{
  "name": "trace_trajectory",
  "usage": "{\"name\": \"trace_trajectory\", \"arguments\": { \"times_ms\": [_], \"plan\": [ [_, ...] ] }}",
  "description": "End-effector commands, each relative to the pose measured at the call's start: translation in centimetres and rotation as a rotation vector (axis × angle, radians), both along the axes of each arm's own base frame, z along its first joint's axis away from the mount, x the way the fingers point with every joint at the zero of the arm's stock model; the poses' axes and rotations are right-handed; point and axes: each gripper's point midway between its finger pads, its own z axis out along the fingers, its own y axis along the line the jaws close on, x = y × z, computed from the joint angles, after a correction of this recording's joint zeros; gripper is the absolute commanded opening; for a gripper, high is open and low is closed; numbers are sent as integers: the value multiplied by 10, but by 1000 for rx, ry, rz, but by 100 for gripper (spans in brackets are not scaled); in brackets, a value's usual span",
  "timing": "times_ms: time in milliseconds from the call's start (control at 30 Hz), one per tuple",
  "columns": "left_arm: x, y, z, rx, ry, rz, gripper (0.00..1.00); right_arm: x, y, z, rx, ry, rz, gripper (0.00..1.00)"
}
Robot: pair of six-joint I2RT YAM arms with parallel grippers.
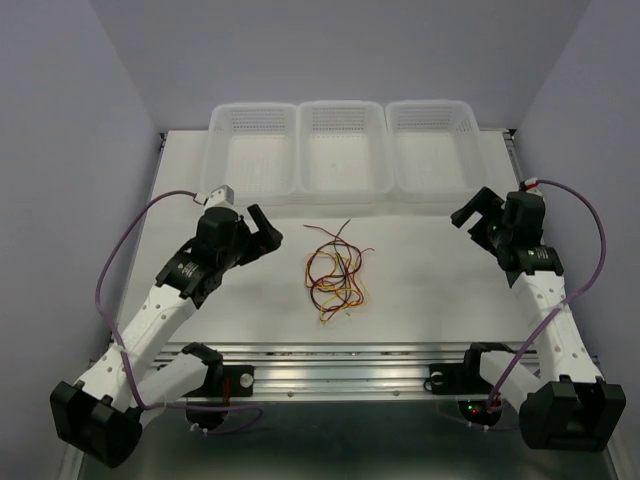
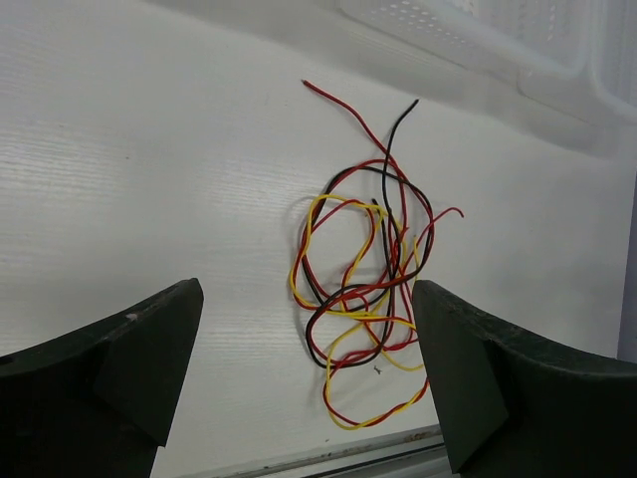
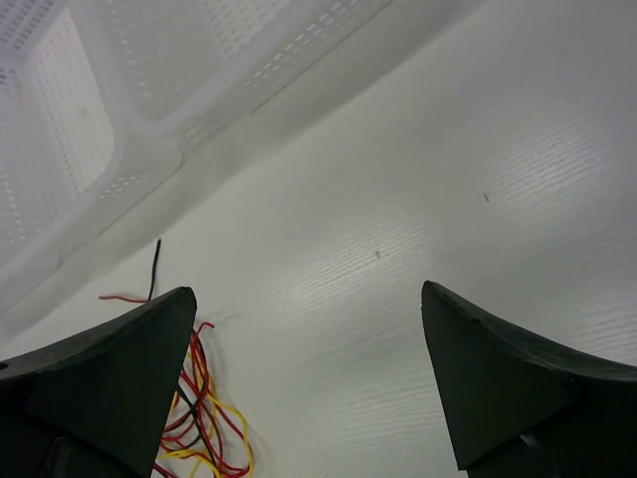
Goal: Untangle the cables
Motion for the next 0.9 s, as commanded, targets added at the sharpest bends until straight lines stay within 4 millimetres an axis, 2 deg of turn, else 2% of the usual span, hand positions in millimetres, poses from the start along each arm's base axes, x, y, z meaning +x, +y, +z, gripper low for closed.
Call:
{"name": "trace_trajectory", "arguments": {
  "times_ms": [0,200,333,367,400,433,467,533,567,633,733,767,867],
  "plan": [
    [13,5,35,-24,-114,67,99,7,13,32,26,-115,63,100],
    [13,-12,10,-17,-38,52,99,15,41,45,87,-178,225,100],
    [8,-39,-16,8,11,-28,99,18,59,32,152,-120,320,100],
    [6,-50,-25,14,30,-59,99,19,64,22,169,-101,355,100],
    [4,-56,-32,20,45,-78,99,14,79,23,212,-108,431,100],
    [3,-61,-37,29,57,-92,99,14,83,20,213,-108,446,100],
    [3,-65,-42,39,69,-103,99,12,96,19,198,-120,484,100],
    [3,-76,-56,69,101,-122,99,14,98,10,167,-116,447,100],
    [3,-82,-67,94,123,-129,99,13,106,4,176,-97,470,100],
    [6,-90,-69,109,124,-148,99,13,113,-2,193,-83,495,100],
    [7,-103,-87,151,157,-171,99,13,113,-13,180,-55,483,100],
    [6,-105,-85,151,149,-174,99,12,114,-15,171,-54,487,100],
    [8,-105,-116,205,217,-153,98,9,112,-16,158,-57,484,100]
  ]
}}
